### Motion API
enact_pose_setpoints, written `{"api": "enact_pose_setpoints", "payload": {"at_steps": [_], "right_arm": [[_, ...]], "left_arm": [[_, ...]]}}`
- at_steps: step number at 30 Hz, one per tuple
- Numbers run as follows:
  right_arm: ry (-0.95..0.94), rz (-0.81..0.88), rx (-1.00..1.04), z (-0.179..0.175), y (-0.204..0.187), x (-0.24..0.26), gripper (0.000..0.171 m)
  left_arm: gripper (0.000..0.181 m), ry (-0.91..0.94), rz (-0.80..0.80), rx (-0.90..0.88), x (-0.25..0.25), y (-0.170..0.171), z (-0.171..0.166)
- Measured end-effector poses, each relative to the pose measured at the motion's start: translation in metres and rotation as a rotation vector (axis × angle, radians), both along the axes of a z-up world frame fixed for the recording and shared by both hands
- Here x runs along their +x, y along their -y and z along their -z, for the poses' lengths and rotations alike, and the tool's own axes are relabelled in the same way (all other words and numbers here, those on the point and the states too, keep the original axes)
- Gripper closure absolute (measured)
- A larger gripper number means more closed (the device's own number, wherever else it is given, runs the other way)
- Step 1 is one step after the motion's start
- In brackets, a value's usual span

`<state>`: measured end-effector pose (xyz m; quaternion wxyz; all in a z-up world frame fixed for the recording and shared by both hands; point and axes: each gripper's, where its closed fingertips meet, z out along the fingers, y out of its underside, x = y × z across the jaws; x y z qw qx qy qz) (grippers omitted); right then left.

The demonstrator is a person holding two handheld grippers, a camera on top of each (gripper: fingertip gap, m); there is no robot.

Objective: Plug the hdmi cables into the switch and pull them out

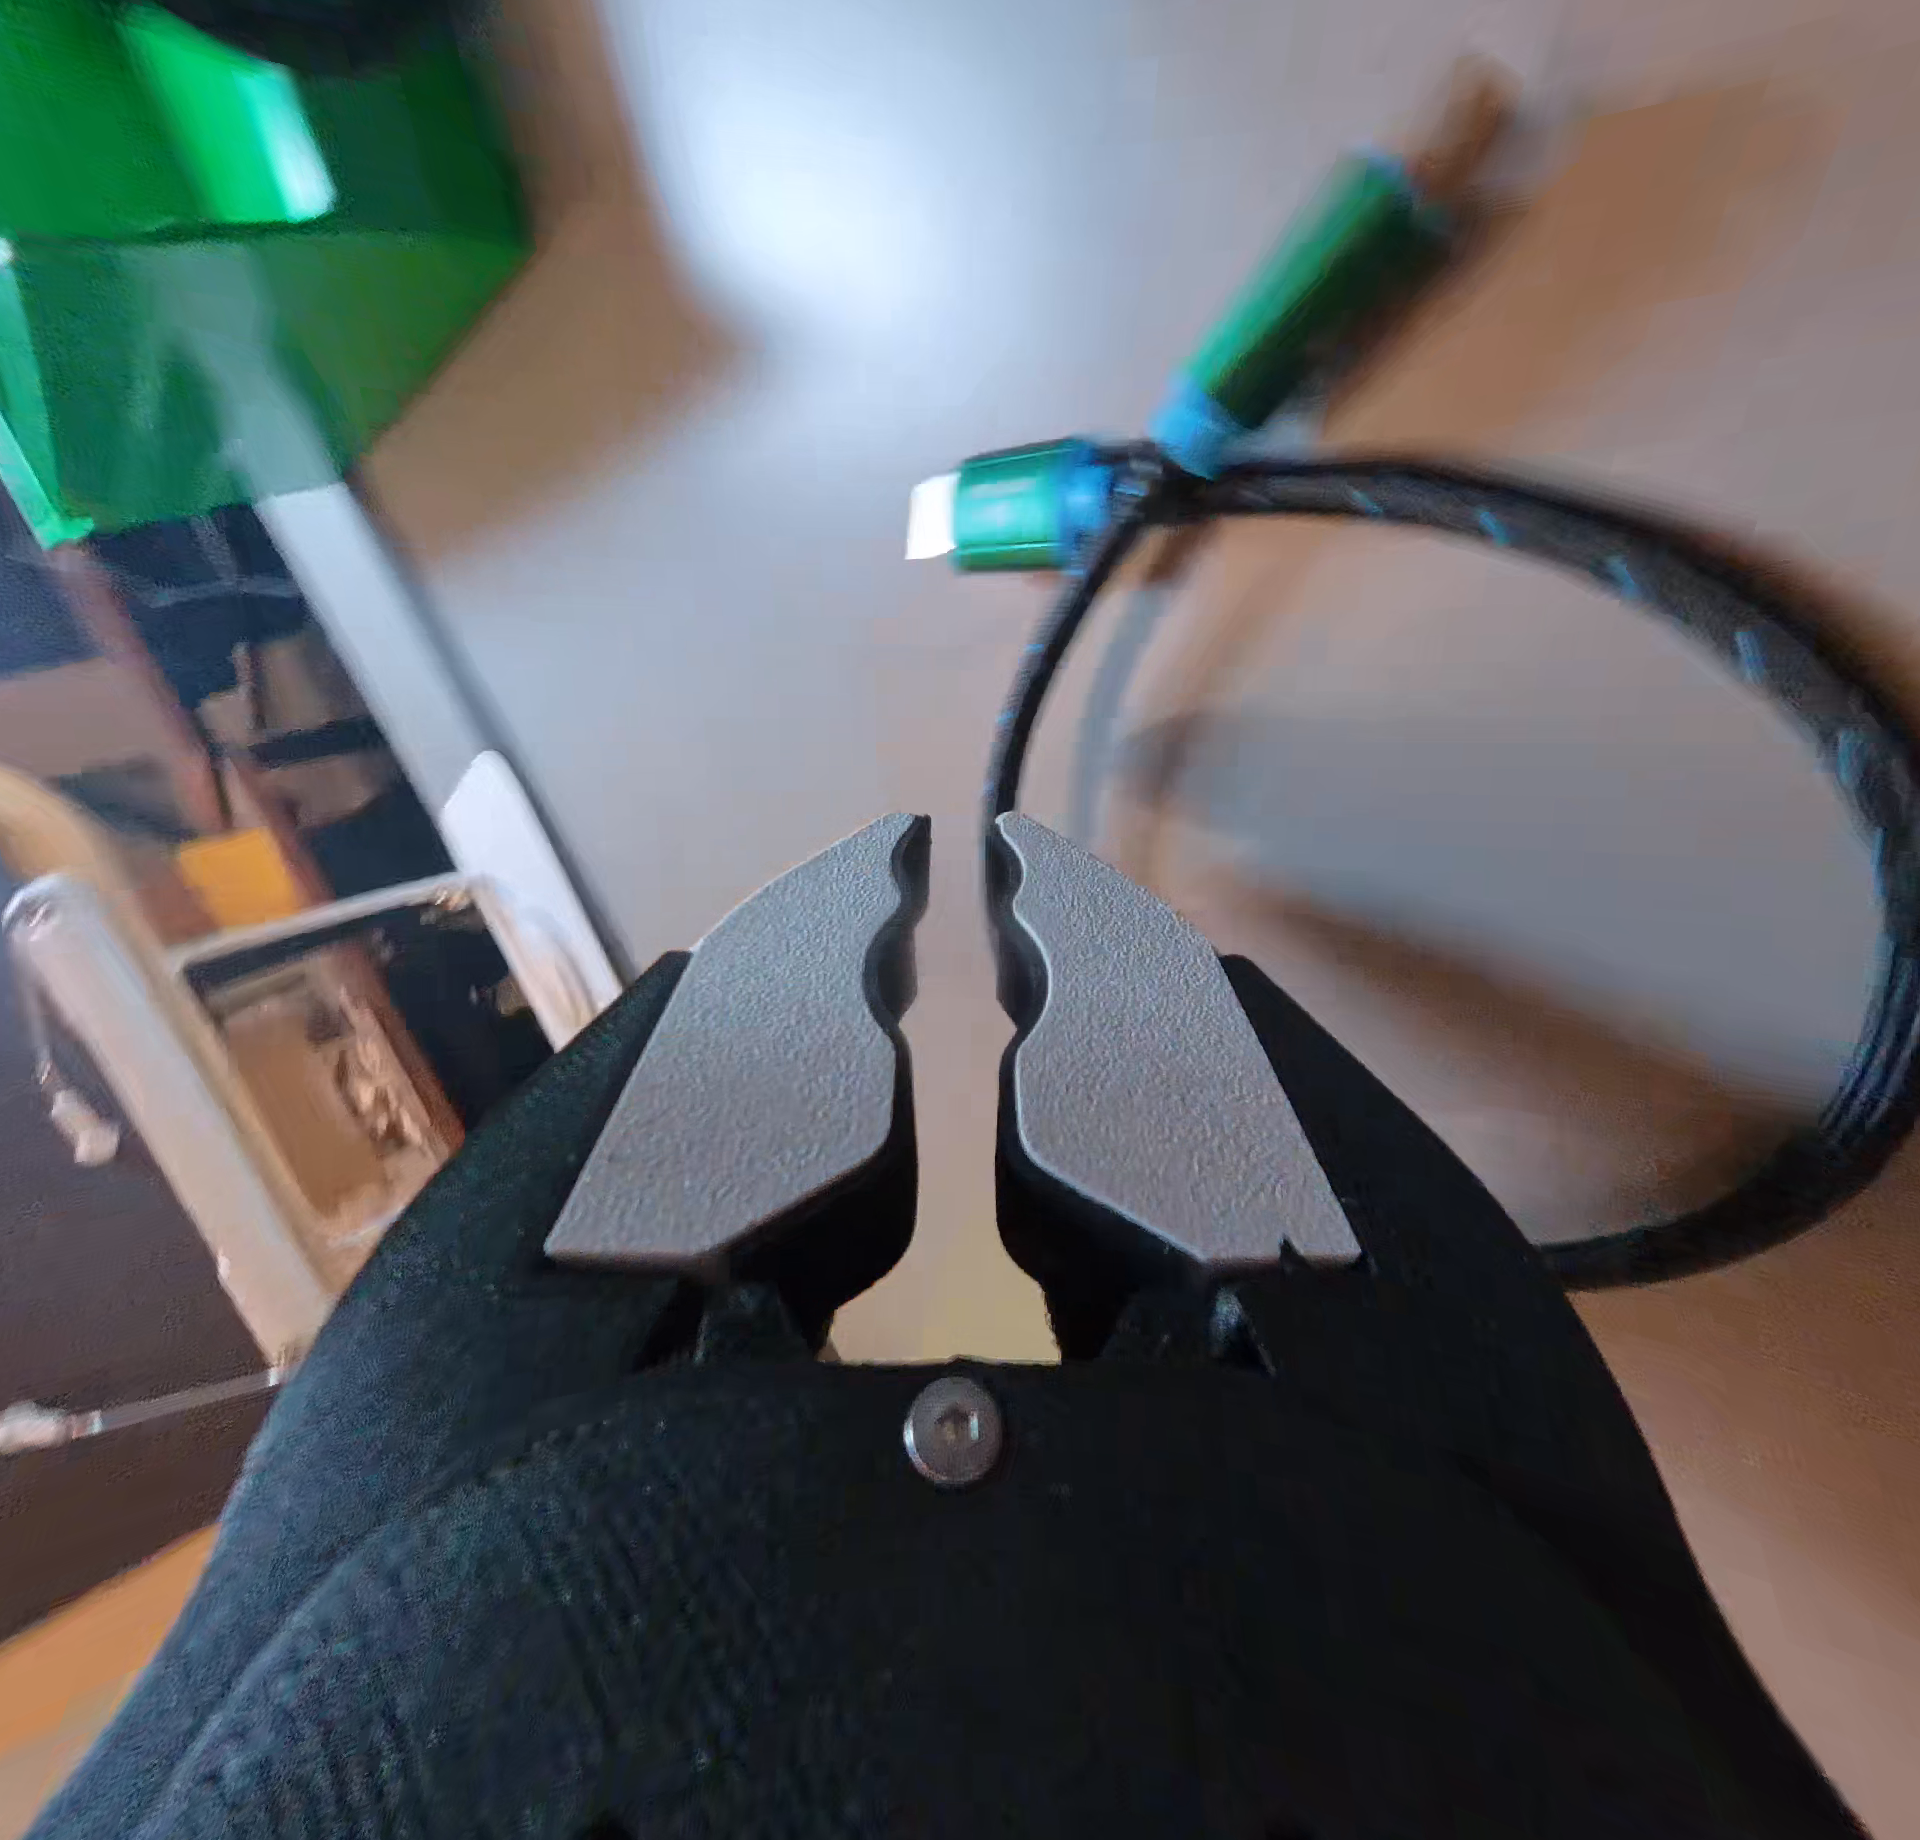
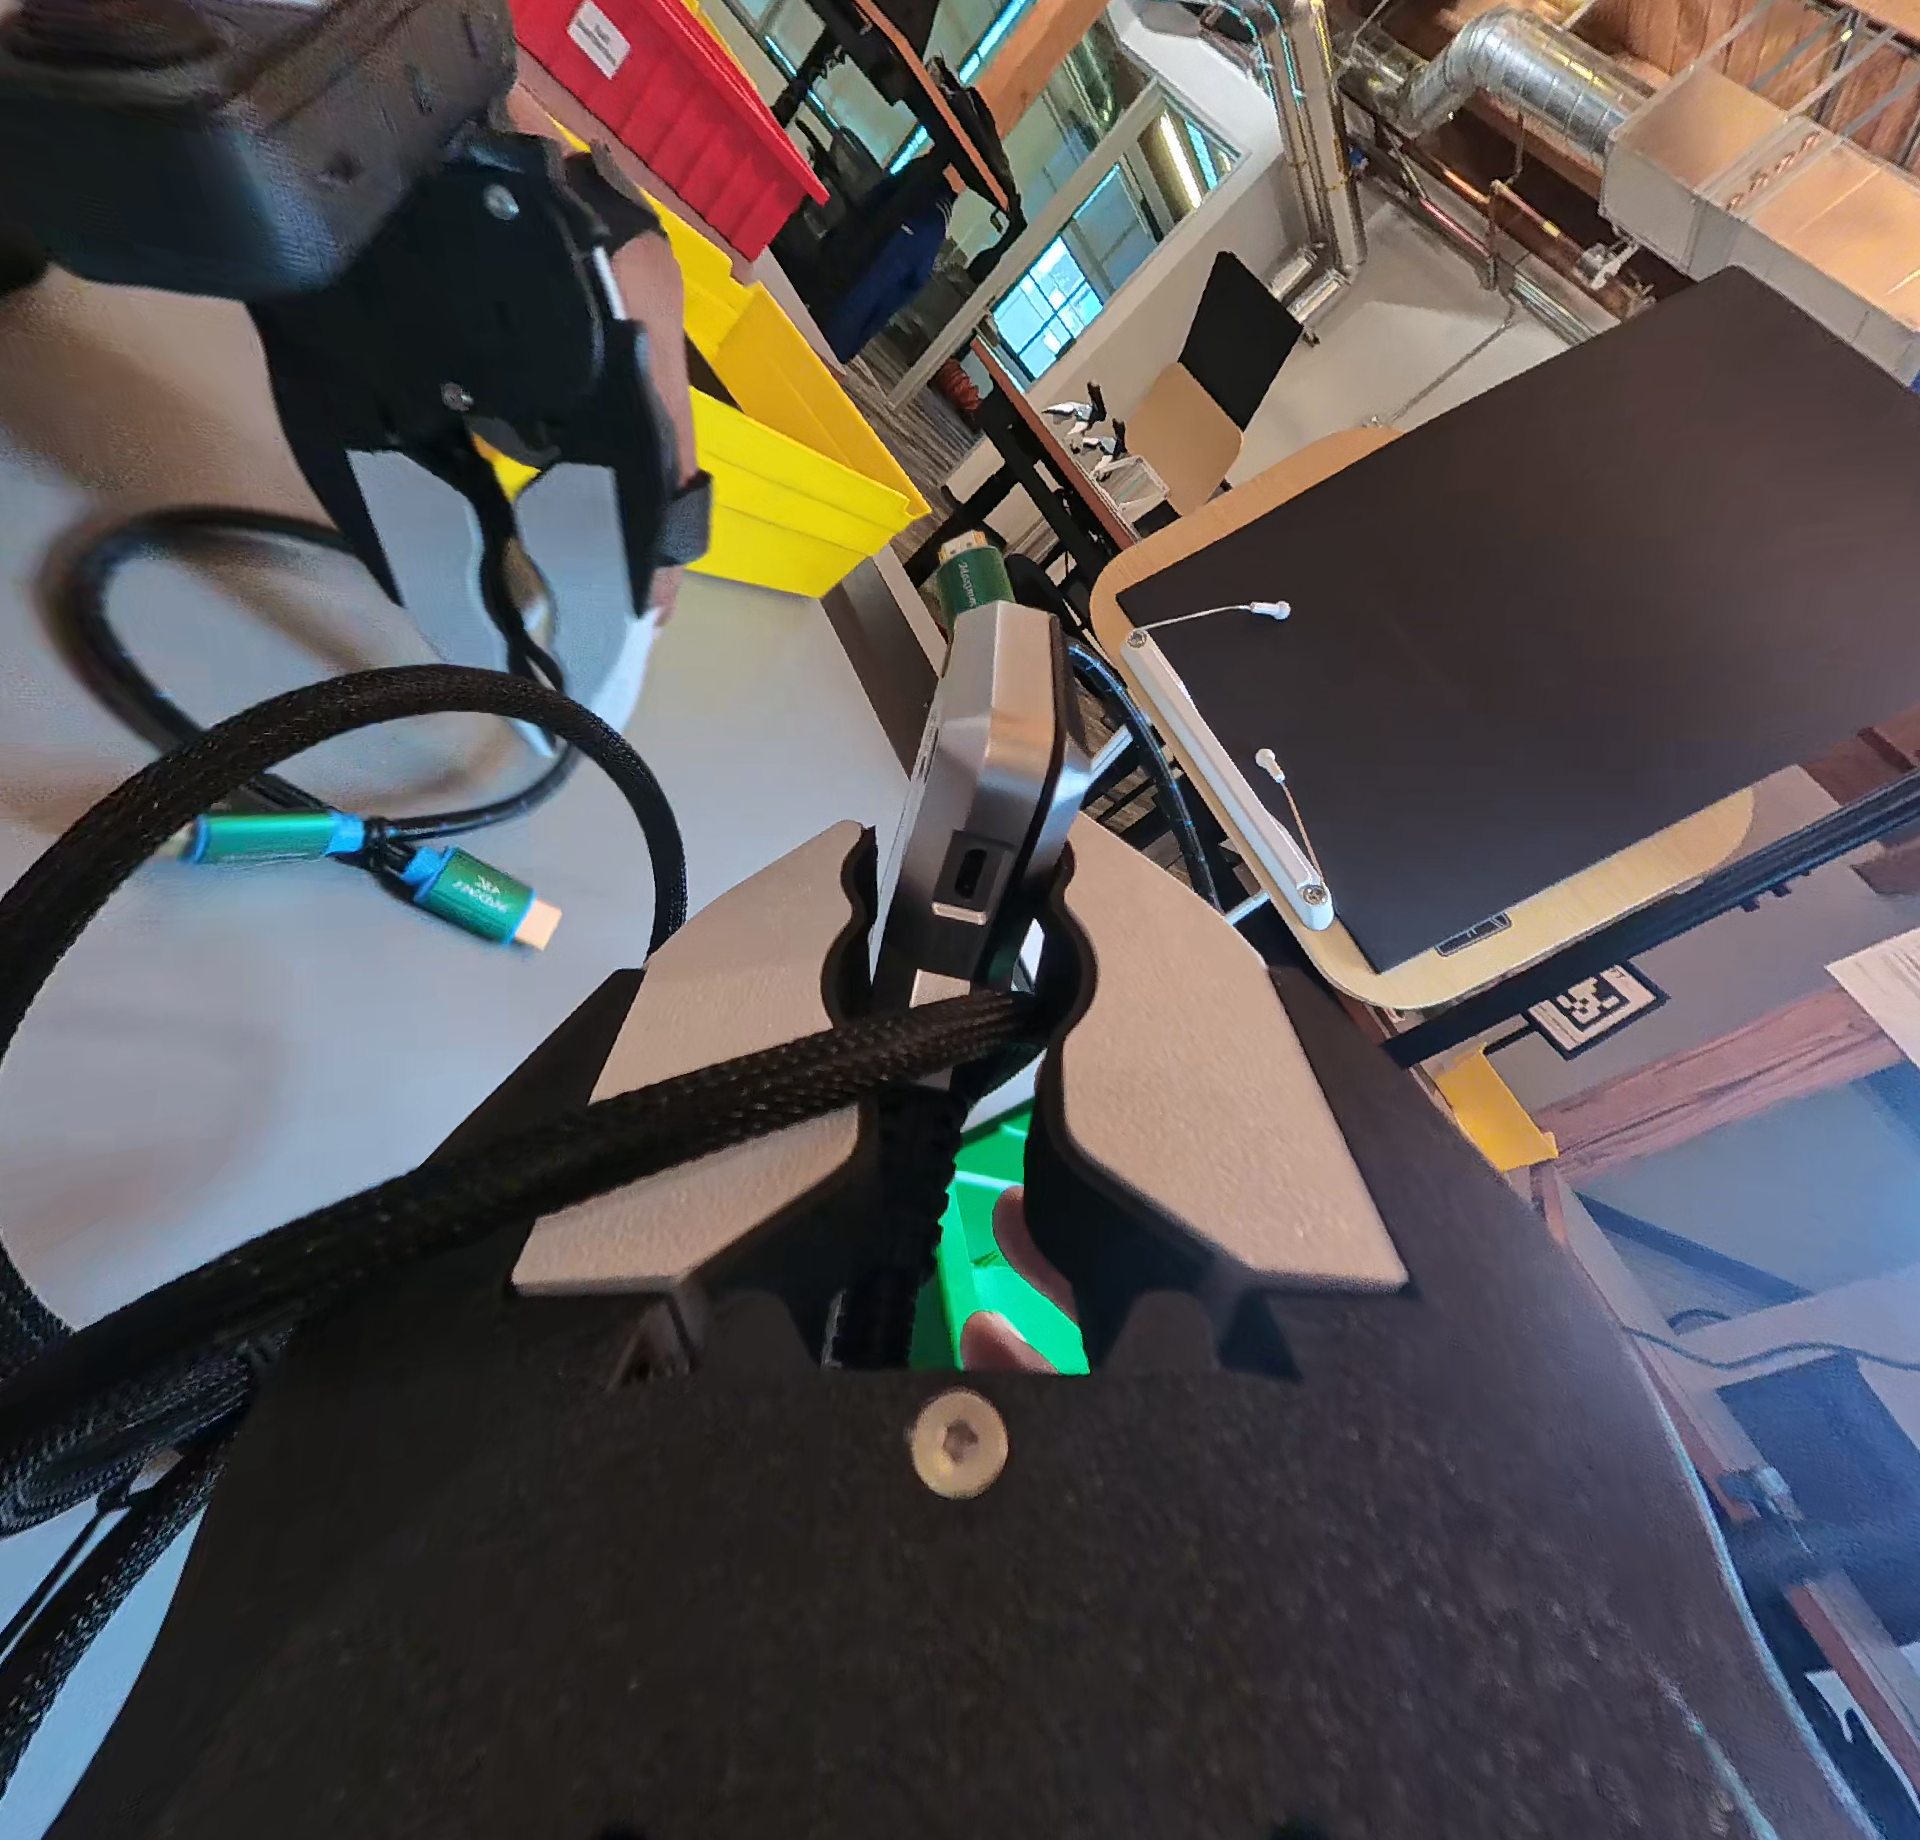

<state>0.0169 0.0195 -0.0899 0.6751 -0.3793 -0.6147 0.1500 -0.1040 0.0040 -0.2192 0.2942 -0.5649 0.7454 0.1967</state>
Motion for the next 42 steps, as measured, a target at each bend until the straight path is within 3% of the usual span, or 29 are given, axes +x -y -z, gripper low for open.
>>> {"api": "enact_pose_setpoints", "payload": {"at_steps": [2,4,7,10,13,15,19,24,31,39,42], "right_arm": [[-0.002,0.012,0.000,0.000,-0.004,0.003,0.143],[-0.006,0.020,-0.004,-0.001,-0.007,0.006,0.143],[-0.010,0.026,-0.012,-0.001,-0.010,0.008,0.143],[-0.013,0.021,-0.015,-0.002,-0.010,0.007,0.143],[-0.006,0.019,-0.008,-0.001,-0.007,0.005,0.143],[0.000,0.022,0.005,-0.001,-0.005,0.005,0.143],[0.005,0.026,0.011,-0.001,-0.005,0.005,0.143],[0.001,0.023,0.001,0.000,-0.007,0.005,0.143],[0.011,0.021,0.002,0.002,-0.005,0.003,0.143],[0.007,0.022,0.002,0.003,-0.005,0.002,0.143],[0.003,0.017,0.005,0.004,-0.004,0.000,0.143]], "left_arm": [[0.165,0.139,-0.159,0.018,0.005,-0.020,-0.014],[0.159,0.330,-0.239,-0.071,0.014,-0.021,-0.022],[0.153,0.605,-0.361,-0.354,0.032,0.002,-0.024],[0.137,0.737,-0.532,-0.680,0.045,0.032,-0.013],[0.129,0.815,-0.658,-0.794,0.056,0.037,-0.002],[0.131,0.788,-0.702,-0.735,0.056,0.029,0.010],[0.151,0.626,-0.634,-0.606,0.051,0.030,0.015],[0.153,0.495,-0.577,-0.527,0.028,0.042,0.010],[0.150,0.584,-0.641,-0.609,0.034,0.045,0.018],[0.147,0.492,-0.645,-0.440,0.022,0.029,0.021],[0.148,0.540,-0.659,-0.442,0.021,0.022,0.022]]}}
